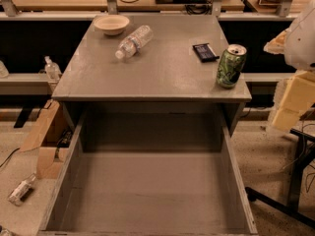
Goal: Close top drawer
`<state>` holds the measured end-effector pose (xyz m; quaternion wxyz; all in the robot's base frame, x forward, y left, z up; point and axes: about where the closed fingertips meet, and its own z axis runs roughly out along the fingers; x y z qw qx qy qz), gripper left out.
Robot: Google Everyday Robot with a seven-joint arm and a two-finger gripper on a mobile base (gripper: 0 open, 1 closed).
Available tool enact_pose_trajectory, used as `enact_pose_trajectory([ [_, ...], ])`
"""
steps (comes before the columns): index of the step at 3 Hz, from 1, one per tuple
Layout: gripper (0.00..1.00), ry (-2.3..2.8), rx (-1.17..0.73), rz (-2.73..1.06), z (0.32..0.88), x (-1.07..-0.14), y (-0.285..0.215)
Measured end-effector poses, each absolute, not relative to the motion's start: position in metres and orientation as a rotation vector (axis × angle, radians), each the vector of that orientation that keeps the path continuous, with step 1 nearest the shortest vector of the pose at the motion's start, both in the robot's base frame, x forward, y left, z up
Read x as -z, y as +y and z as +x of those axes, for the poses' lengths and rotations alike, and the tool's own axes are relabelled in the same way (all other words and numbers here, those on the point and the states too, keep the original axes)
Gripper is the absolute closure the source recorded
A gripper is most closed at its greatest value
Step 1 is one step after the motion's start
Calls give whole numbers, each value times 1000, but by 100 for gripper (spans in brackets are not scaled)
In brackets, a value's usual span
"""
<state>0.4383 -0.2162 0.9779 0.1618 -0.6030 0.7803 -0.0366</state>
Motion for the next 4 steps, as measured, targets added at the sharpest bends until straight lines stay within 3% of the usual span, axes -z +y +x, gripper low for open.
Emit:
enact_pose_trajectory([
  [2, 0, 2212, 109, -1684, 440, -973, -210],
  [4, 50, 2172, 45, -1441, 349, -934, -194],
])
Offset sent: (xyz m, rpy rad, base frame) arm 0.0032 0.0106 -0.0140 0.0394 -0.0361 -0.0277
